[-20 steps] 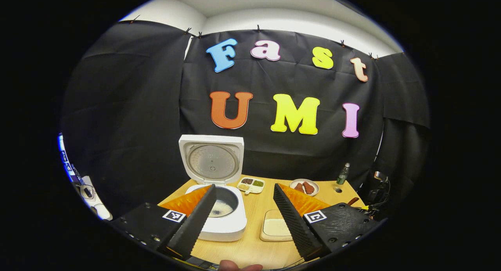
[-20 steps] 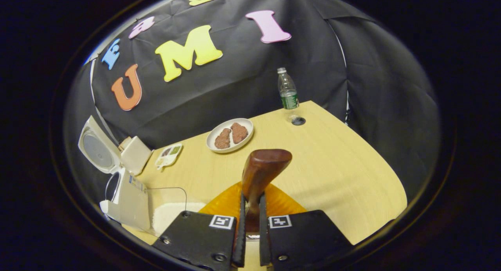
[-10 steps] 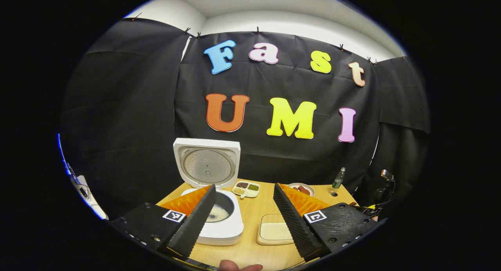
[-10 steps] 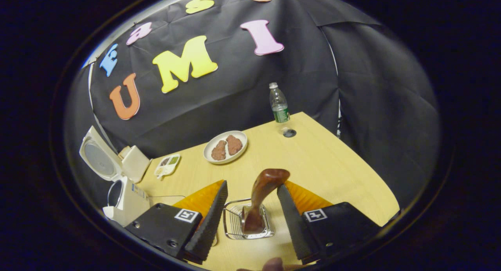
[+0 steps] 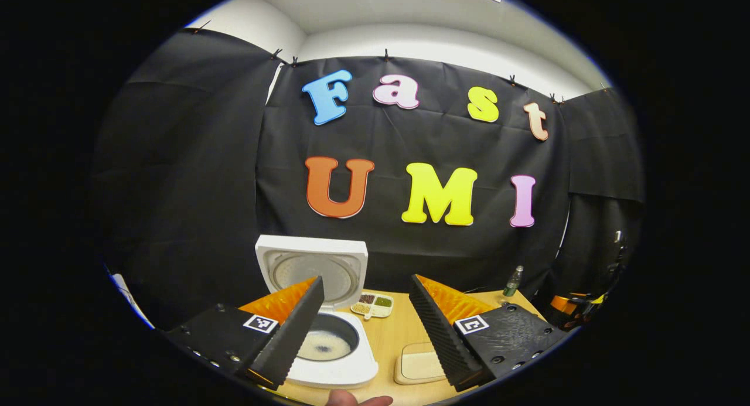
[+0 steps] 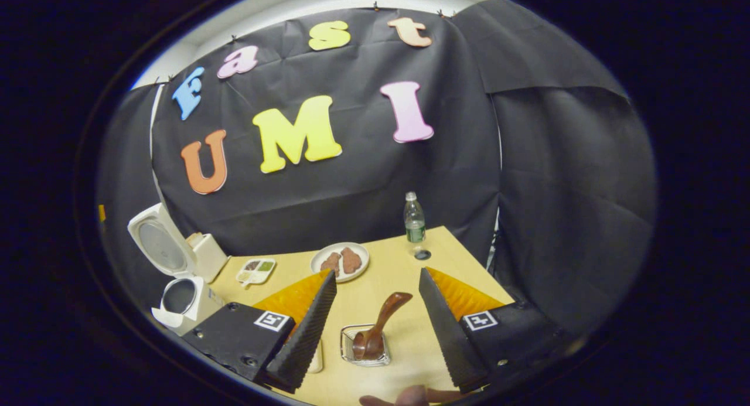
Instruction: Close the left gripper, press the button to open the rice cooker; take a wooden spoon from the chopstick holder with the right hand, scoop a spoonful of rice and pour it into the rice cooker, then put the wooden spoon back into the chopstick holder.
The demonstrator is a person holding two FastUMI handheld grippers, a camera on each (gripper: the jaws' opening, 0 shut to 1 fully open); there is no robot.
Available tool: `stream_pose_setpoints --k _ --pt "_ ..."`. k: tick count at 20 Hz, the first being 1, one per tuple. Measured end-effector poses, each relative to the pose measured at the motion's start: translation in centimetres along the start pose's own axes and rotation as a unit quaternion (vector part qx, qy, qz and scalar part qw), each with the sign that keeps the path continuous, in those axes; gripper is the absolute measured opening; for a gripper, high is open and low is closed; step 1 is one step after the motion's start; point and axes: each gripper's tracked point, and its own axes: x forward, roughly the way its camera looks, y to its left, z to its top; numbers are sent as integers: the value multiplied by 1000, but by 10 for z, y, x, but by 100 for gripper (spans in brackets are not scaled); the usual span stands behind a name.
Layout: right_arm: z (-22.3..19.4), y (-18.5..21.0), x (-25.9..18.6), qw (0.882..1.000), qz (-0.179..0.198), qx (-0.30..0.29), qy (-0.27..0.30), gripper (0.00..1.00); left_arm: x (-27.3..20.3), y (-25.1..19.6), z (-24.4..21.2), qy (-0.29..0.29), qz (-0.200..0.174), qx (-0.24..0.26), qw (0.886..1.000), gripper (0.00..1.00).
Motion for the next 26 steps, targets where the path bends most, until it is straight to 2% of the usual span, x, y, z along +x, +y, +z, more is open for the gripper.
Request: stream_pose_setpoints --k 3,5,9,13,19,23,26 --pt "30 13 -24 999 4 -13 -29 94 26 21 30 -24 8 1 1000 94" --pt "47 22 -38 999 8 -18 -46 100 47 36 46 -37 19 1 999 94" --pt "62 32 -63 997 5 -42 -69 100 91 59 57 -38 34 -5 999 94" --pt "51 38 -83 997 -2 -41 -62 100 138 80 43 -16 48 -6 999 94" --pt "30 25 -99 998 -39 -29 -39 100 198 109 15 15 66 11 998 94" --pt "23 26 -106 998 -58 -23 -32 100 223 122 -13 61 67 4 996 94" --pt "22 32 -108 997 -61 -20 -31 100 227 115 -29 99 51 -10 994 94"
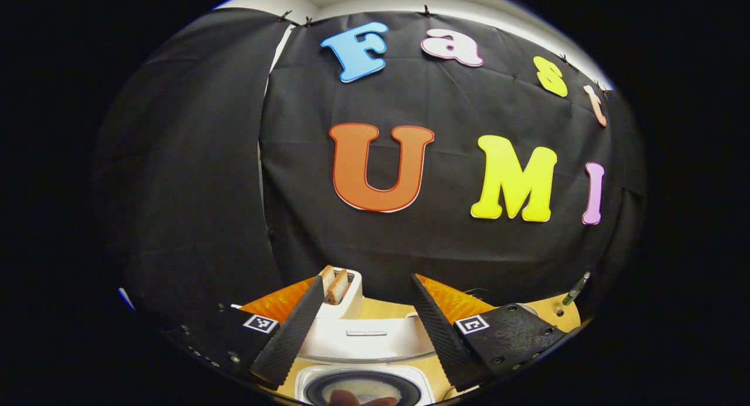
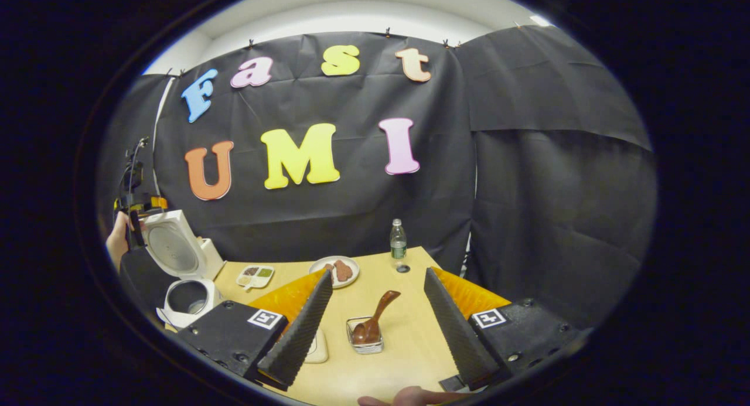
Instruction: Close the left gripper, press the button to open the rice cooker; take a wooden spoon from the chopstick holder with the right hand, scoop a spoonful of rice and pour it into the rice cooker, then put the wooden spoon back into the chopstick holder.
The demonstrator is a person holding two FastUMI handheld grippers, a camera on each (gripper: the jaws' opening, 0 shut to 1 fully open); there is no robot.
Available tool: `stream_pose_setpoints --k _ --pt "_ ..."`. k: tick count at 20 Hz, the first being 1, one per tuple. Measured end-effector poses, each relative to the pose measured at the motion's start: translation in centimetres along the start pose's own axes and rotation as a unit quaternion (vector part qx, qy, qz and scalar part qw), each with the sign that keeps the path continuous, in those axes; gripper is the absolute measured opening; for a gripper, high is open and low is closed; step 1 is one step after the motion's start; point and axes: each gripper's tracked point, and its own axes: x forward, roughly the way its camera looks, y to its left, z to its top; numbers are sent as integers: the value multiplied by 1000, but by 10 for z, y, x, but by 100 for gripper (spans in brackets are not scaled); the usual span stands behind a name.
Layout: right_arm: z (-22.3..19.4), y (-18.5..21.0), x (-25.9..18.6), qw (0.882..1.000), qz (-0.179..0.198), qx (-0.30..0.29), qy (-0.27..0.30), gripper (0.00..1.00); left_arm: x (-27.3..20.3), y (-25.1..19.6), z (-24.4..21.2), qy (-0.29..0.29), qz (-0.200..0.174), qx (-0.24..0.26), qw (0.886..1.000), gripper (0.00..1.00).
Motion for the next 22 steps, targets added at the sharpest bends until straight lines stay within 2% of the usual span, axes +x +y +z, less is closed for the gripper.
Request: stream_pose_setpoints --k 4,8,14,18,22 --pt "-5 21 6 1000 22 7 3 100 -18 -3 -14 36 -12 19 999 98" --pt "-15 53 14 997 68 16 18 100 -67 -8 -43 82 -27 21 996 97" --pt "-27 93 12 992 126 0 31 100 -129 -5 -148 181 -23 -9 983 96" --pt "-38 102 3 989 142 -12 42 100 -165 -4 -203 232 -24 -32 972 95" --pt "-45 105 -2 988 143 -11 54 100 -167 -9 -229 261 -33 -34 964 97"
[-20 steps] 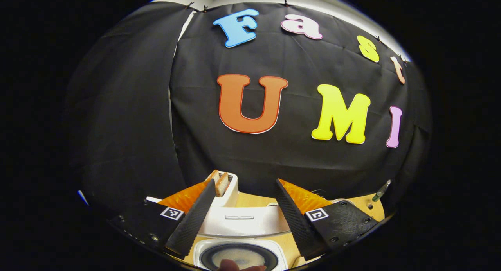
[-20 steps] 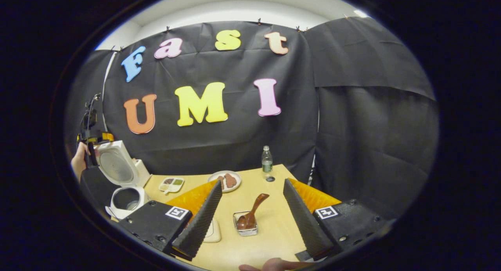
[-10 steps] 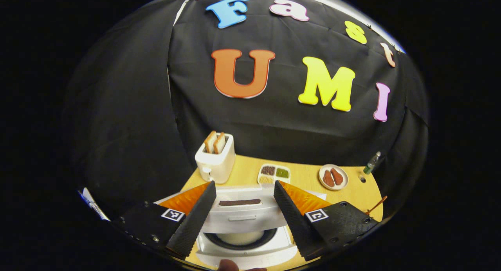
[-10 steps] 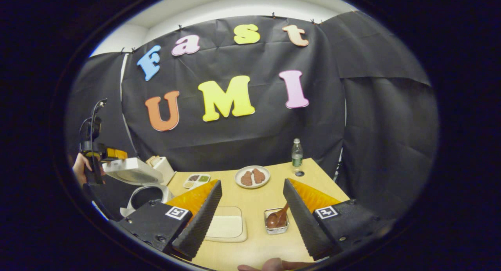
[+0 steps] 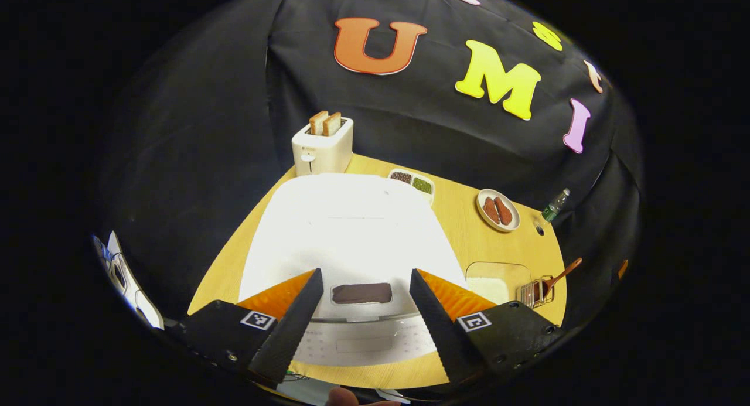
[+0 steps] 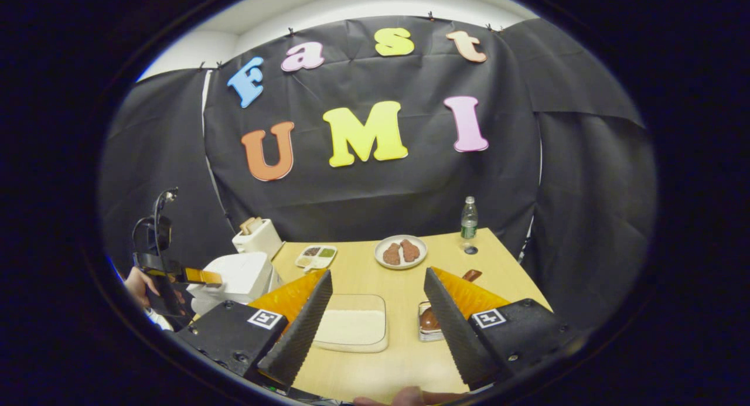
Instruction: Close the left gripper, press the button to open the rice cooker; take a wooden spoon from the chopstick holder with the right hand, scoop a spoonful of rice and pour it into the rice cooker, then put the wooden spoon back into the chopstick holder.
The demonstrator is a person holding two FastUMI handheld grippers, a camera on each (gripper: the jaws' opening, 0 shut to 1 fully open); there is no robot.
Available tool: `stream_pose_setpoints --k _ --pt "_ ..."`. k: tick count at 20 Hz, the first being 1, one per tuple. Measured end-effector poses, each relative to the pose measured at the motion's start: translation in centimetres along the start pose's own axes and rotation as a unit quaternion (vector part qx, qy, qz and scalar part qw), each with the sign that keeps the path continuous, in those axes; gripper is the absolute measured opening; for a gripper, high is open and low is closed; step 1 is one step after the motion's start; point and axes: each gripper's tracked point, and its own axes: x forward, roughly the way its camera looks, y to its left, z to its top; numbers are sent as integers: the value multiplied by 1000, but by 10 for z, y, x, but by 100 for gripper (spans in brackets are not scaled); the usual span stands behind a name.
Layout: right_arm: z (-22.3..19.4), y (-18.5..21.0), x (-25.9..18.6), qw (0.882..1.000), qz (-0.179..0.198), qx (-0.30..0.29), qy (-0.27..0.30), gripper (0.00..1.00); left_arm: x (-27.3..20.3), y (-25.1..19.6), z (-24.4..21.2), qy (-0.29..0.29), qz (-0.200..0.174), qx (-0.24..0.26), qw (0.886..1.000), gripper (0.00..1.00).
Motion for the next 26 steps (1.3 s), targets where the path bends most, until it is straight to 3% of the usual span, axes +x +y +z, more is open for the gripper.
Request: stream_pose_setpoints --k 10,15,23,26 --pt "-16 3 1 1000 4 18 20 100 13 7 -18 56 3 -15 998 97" --pt "-23 3 6 999 12 29 32 100 17 11 -24 36 30 44 998 98" --pt "-30 8 17 996 53 49 44 100 19 10 -17 8 39 24 999 98" --pt "-27 11 18 996 66 40 46 100 20 10 -18 5 53 51 997 96"
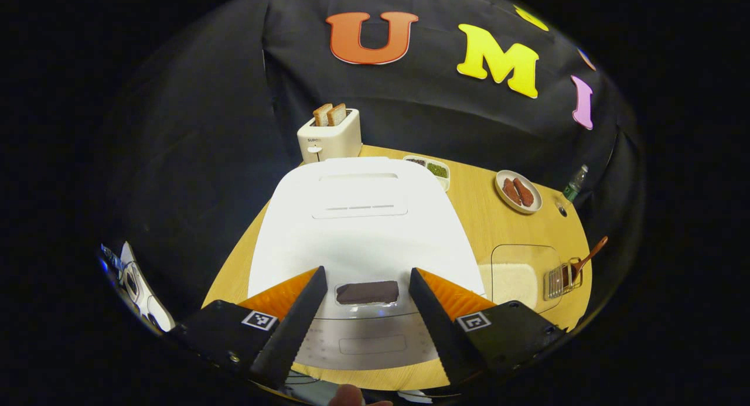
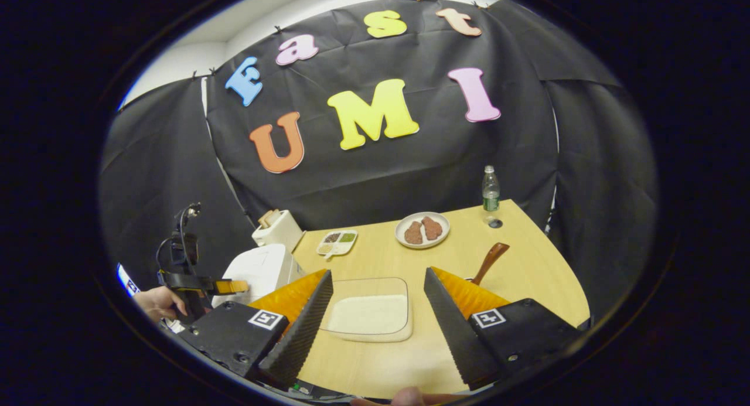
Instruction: Close the left gripper, press the button to open the rice cooker; take a wooden spoon from the chopstick holder with the right hand, scoop a spoonful of rice and pour it into the rice cooker, then put the wooden spoon back into the chopstick holder.
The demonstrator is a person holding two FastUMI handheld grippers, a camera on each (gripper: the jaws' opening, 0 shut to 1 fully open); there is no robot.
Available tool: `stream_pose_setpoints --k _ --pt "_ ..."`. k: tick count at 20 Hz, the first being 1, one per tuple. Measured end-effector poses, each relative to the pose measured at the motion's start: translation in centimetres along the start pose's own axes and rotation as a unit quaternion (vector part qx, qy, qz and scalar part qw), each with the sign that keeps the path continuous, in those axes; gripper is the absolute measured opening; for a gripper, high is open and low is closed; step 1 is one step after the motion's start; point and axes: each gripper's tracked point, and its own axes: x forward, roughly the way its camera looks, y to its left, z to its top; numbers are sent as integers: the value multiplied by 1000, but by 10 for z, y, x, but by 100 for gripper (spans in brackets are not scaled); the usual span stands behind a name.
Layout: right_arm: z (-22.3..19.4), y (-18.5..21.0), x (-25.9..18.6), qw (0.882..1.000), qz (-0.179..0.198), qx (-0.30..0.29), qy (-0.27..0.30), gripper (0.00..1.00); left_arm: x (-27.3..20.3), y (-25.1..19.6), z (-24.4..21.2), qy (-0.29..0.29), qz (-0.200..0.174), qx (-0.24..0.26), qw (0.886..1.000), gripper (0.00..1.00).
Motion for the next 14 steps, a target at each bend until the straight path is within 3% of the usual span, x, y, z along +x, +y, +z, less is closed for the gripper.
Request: stream_pose_setpoints --k 7,10,14 --pt "13 -7 1 1000 14 -24 -9 100 -7 -4 12 -37 -3 -19 999 95" --pt "19 -14 5 999 20 -31 -14 100 -21 -5 29 -78 7 -43 996 95" --pt "29 -17 13 998 36 -36 -32 100 -74 -22 56 -161 3 -68 985 95"
